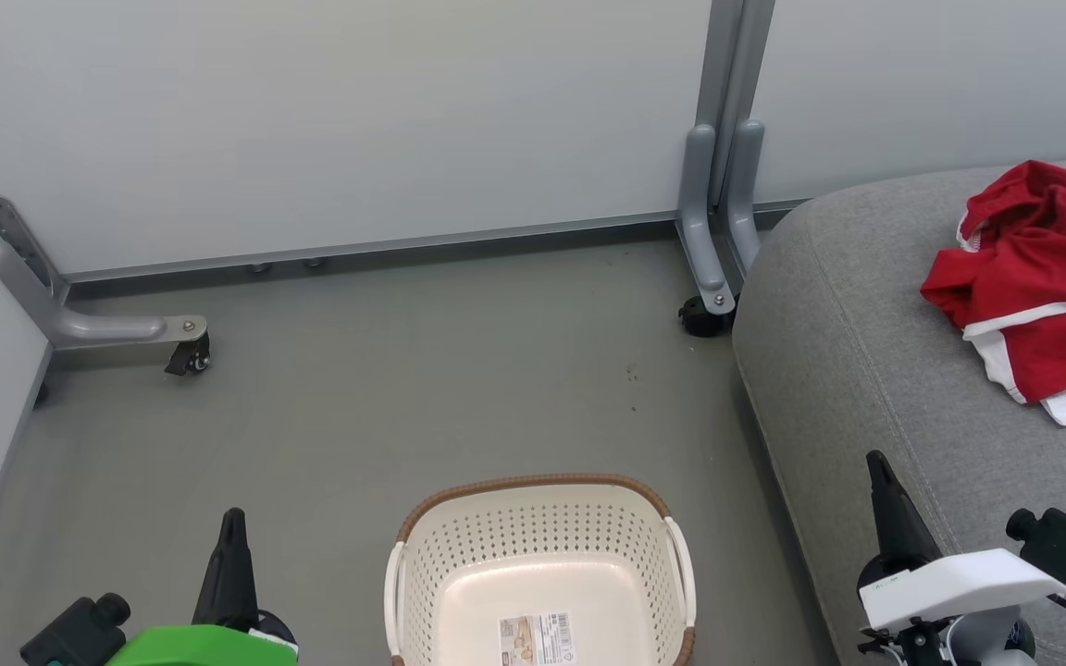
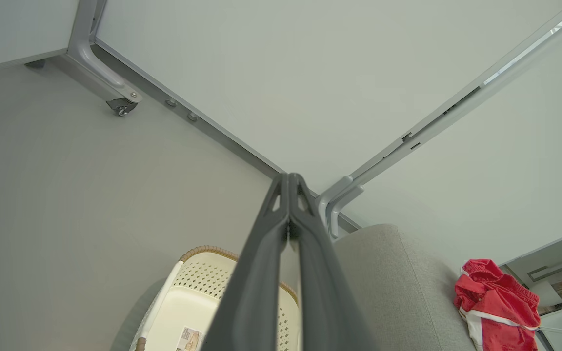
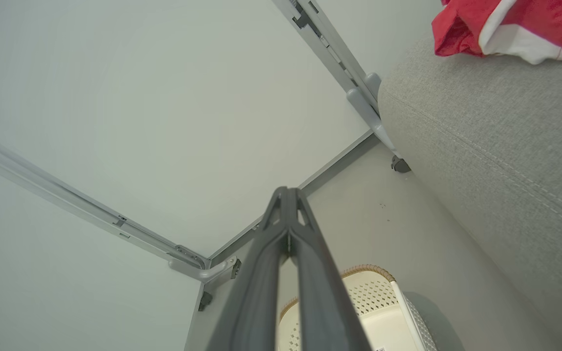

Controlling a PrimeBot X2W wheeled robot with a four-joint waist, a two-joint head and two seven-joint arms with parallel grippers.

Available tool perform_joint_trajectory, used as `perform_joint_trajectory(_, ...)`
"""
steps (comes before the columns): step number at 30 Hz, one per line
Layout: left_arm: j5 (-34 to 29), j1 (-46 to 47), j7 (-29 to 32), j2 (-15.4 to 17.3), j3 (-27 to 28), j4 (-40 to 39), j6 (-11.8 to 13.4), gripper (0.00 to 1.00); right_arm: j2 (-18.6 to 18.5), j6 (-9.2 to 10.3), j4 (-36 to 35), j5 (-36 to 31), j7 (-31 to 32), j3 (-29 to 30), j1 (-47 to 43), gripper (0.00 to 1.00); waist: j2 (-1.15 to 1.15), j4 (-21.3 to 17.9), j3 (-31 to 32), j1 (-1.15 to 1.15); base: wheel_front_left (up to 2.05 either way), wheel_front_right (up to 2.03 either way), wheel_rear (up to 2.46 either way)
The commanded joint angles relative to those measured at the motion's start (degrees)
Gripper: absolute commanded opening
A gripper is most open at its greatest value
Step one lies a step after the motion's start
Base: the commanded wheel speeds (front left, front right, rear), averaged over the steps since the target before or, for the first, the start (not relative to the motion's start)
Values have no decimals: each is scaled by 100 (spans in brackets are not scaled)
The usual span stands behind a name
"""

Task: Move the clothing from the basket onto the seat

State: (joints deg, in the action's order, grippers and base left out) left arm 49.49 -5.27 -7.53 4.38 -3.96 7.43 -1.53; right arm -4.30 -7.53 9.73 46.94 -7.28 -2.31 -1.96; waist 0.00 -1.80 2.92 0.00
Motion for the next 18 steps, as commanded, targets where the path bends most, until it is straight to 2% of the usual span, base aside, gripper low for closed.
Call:
perform_joint_trajectory(1,197,188,48,50,43,-42,-53,0,-33,2,-32,218,50,39,166,0,0,4,-6,0,0,0,0)
perform_joint_trajectory(18,1357,448,332,76,215,129,-202,0,-53,2,81,1425,336,179,337,0,0,39,-66,0,0,0,0)
